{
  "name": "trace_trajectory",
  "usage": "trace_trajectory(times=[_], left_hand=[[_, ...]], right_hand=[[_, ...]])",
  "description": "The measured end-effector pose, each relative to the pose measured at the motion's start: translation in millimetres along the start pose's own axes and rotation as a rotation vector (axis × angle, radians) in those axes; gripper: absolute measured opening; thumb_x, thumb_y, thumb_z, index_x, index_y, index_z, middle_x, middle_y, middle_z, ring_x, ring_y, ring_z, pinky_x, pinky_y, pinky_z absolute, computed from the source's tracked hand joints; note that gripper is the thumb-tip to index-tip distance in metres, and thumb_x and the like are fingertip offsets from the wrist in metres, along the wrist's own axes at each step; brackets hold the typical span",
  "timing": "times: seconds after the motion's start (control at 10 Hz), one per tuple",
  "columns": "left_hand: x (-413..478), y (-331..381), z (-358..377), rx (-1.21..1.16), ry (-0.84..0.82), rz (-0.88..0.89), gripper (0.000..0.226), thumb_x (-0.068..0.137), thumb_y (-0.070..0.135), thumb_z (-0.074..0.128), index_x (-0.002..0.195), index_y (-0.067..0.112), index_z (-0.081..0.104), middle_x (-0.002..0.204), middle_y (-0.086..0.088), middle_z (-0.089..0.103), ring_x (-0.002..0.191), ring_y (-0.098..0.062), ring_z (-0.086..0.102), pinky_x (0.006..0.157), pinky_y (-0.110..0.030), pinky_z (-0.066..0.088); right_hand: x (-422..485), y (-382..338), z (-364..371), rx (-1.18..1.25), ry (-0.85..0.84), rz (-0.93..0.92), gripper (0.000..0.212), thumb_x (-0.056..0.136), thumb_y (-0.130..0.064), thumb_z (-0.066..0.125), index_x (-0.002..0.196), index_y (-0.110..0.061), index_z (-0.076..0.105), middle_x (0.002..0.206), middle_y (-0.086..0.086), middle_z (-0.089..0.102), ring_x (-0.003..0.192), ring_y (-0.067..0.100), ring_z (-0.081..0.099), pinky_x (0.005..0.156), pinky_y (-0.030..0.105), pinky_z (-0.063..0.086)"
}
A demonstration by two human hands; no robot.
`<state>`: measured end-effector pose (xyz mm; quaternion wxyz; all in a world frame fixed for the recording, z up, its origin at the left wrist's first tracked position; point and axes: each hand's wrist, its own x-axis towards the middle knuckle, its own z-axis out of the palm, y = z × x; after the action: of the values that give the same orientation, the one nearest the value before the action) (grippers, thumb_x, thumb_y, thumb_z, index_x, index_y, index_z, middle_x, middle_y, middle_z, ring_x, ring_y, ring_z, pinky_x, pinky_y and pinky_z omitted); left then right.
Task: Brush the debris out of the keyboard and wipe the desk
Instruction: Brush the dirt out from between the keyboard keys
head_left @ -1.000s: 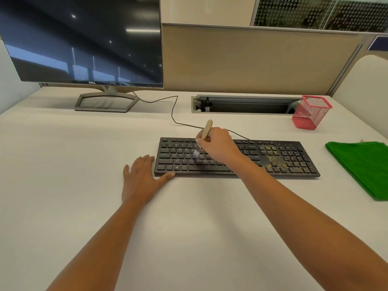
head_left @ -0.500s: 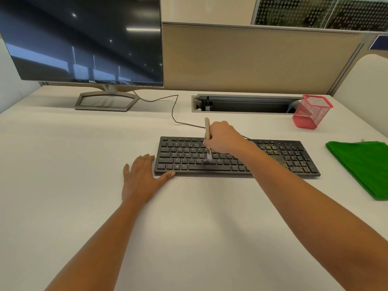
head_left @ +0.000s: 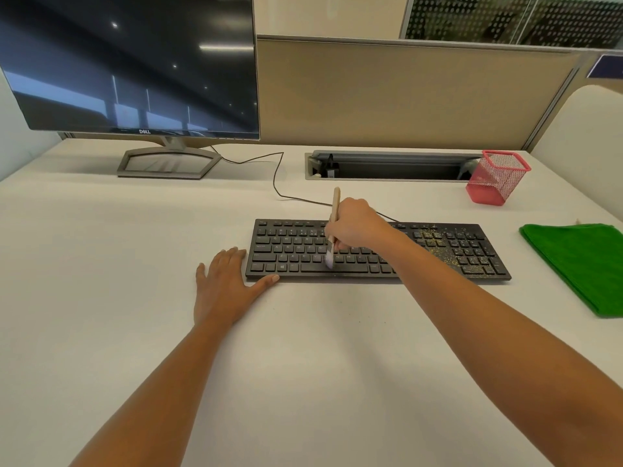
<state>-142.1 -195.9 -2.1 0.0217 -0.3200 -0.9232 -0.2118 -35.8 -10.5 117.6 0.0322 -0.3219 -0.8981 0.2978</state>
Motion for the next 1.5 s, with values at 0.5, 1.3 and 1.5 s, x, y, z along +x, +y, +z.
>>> trace_trajectory(times=[0.5,1.3,1.5], left_hand=[[-0.8,1.2,-1.5,0.001,-0.014,-0.01,0.084,0.079,0.072,0.045,0.142,0.017,0.036,0.151,0.003,0.032,0.143,-0.012,0.018,0.117,-0.044,0.007],[-0.3,0.5,-1.6,-0.001,-0.012,-0.013,0.085,0.077,0.073,0.043,0.141,0.017,0.038,0.151,0.001,0.033,0.143,-0.015,0.02,0.117,-0.045,0.007],[-0.5,1.4,-2.6,-0.003,-0.011,-0.01,0.089,0.074,0.076,0.039,0.141,0.017,0.038,0.15,0.001,0.034,0.142,-0.014,0.021,0.117,-0.044,0.007]], right_hand=[[-3.0,-1.5,1.4,-0.098,0.025,0.011,0.027,0.091,-0.016,0.056,0.113,0.001,0.057,0.105,0.015,0.063,0.093,0.028,0.065,0.08,0.032,0.054],[-5.2,14.2,-0.3,-0.002,-0.032,0.08,0.025,0.09,-0.012,0.052,0.108,0.004,0.059,0.101,0.017,0.066,0.091,0.029,0.068,0.086,0.037,0.055],[3.2,14.6,-2.8,0.168,0.108,0.079,0.025,0.091,-0.015,0.055,0.105,0.004,0.063,0.103,0.018,0.066,0.091,0.03,0.067,0.084,0.04,0.056]])
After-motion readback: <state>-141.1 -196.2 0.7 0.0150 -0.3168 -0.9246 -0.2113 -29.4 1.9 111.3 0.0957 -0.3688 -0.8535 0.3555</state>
